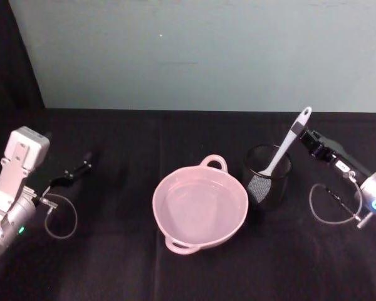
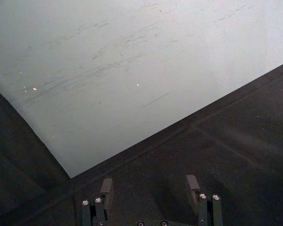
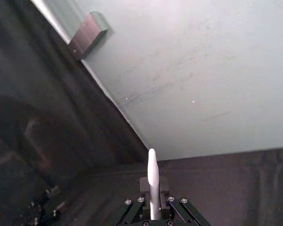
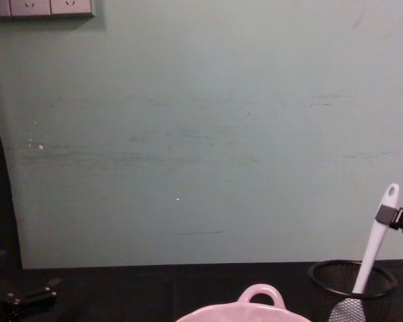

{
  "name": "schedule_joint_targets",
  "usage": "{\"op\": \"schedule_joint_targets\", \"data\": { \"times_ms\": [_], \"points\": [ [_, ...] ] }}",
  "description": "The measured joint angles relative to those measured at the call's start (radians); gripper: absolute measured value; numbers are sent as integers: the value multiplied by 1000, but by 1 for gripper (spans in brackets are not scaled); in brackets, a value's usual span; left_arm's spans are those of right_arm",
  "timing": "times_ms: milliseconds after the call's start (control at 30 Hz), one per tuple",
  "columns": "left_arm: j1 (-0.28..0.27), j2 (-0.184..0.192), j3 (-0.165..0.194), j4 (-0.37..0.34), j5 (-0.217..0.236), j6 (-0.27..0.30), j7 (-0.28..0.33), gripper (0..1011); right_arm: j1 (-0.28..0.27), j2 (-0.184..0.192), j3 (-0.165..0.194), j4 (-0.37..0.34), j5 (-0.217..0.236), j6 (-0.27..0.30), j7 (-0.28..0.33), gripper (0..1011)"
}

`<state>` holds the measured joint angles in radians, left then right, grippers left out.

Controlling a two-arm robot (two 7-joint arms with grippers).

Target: Use the one hand to pick up the spoon and stir the clear water in the bowl.

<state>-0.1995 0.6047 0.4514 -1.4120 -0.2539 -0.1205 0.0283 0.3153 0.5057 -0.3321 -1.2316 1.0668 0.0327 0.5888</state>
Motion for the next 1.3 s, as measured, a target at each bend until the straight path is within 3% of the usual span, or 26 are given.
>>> {"op": "schedule_joint_targets", "data": {
  "times_ms": [300,367,833,933,1300],
  "points": [
    [0,0,0,0,0,0,0,1005,-20,63,-19,-117,-172,-80,-61,117],
    [0,0,0,0,0,0,0,1005,-28,89,-20,-172,-223,-89,-82,117],
    [0,0,0,0,0,0,0,1005,-16,160,1,-374,-341,-46,-115,117],
    [0,0,0,0,0,0,0,1005,-8,162,3,-394,-361,-39,-116,117],
    [0,0,0,0,0,0,0,1005,-9,161,3,-386,-356,-40,-116,117]
  ]
}}
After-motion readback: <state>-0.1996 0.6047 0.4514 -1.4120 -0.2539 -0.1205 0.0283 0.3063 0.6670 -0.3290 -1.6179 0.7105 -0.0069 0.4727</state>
